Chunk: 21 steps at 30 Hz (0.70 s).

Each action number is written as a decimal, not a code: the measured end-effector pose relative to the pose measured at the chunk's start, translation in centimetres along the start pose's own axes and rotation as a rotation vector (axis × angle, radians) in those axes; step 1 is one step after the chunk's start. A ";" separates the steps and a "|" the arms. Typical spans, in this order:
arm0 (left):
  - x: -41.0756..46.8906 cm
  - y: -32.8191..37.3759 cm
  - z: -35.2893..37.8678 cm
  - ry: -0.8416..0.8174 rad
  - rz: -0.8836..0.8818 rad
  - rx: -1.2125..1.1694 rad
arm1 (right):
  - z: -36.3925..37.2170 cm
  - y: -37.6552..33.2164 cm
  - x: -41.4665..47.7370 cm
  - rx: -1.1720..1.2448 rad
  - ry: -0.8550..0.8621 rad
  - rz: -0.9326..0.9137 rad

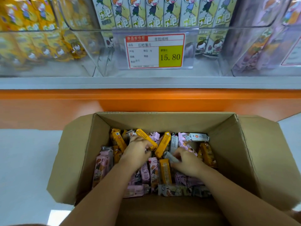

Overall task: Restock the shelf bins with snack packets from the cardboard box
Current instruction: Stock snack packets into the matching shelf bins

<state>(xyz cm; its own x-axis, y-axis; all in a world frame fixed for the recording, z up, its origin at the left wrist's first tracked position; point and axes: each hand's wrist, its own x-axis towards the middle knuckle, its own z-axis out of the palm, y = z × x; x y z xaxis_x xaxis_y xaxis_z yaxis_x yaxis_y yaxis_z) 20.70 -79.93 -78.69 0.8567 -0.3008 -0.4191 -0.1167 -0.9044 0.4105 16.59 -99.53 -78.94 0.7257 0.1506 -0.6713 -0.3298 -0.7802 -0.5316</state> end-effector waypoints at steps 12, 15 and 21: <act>-0.8 1.7 -0.6 0.095 -0.316 -0.171 | -1.5 -0.3 0.0 0.297 0.031 0.088; -0.6 2.0 -1.7 0.014 -0.409 -0.424 | -1.6 -1.1 -0.2 0.255 0.063 0.032; -0.6 2.8 -2.5 -0.182 -0.420 -0.811 | -1.2 -3.3 -1.2 0.320 0.150 -0.112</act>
<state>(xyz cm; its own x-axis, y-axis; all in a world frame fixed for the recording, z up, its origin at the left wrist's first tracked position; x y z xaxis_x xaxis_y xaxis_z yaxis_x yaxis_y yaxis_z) 21.13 -81.52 -75.24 0.6488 -0.1016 -0.7542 0.6307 -0.4827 0.6076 17.55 -97.87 -75.75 0.8409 0.1150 -0.5288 -0.3980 -0.5307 -0.7483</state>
